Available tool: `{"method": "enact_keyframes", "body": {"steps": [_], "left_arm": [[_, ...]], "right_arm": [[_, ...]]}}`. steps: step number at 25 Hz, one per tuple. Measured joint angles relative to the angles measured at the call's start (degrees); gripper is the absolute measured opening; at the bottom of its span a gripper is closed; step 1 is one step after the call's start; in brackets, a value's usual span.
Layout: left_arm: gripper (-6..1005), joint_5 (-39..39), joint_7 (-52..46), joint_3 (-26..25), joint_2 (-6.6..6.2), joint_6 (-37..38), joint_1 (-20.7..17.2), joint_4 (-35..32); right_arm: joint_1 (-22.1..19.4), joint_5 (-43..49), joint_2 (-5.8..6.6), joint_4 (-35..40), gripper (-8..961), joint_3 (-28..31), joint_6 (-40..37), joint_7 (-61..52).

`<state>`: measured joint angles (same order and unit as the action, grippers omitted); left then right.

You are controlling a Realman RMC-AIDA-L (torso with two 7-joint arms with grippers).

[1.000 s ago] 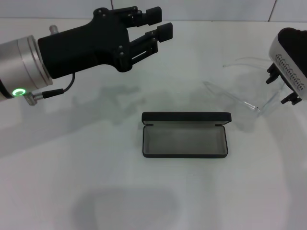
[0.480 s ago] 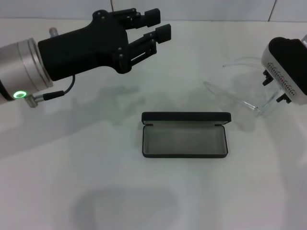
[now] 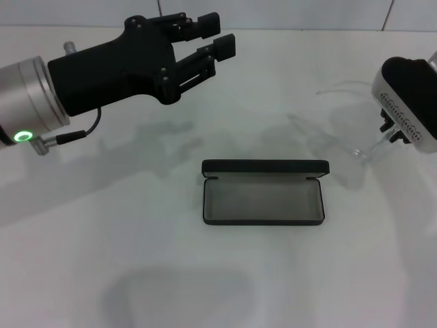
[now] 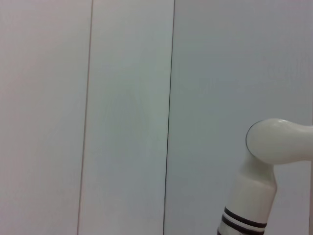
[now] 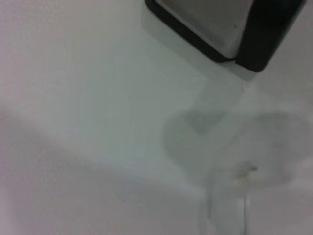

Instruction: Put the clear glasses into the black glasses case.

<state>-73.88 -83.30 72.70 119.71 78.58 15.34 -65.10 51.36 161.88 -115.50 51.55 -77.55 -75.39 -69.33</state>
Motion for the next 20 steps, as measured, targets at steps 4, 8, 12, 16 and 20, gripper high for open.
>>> {"method": "enact_keyframes", "body": {"steps": [4,8,12,16,20], "left_arm": [[359,0.0,0.0,0.0,0.0,0.0,-0.4,0.3],[359,0.5,0.0,-0.3,-0.04,1.1,-1.1,0.5],[360,1.0,0.1,-2.0,-0.06,3.5,-1.6,0.9],[360,1.4,0.1,-2.7,-0.09,5.3,-1.9,1.0],[360,3.8,-1.1,-3.0,-0.09,7.6,-1.9,1.0]], "right_arm": [[-0.1,0.1,-0.11,0.0,219,-0.4,0.0,-0.5],[-0.5,0.0,-0.34,1.8,102,-0.4,-0.7,-1.8],[-3.1,-0.7,-0.35,9.1,102,0.8,-3.8,-4.6],[-6.7,-3.7,-0.3,19.3,103,7.2,-6.6,-7.1],[-12.4,-19.7,-0.33,32.3,103,17.9,-15.2,-10.9]]}}
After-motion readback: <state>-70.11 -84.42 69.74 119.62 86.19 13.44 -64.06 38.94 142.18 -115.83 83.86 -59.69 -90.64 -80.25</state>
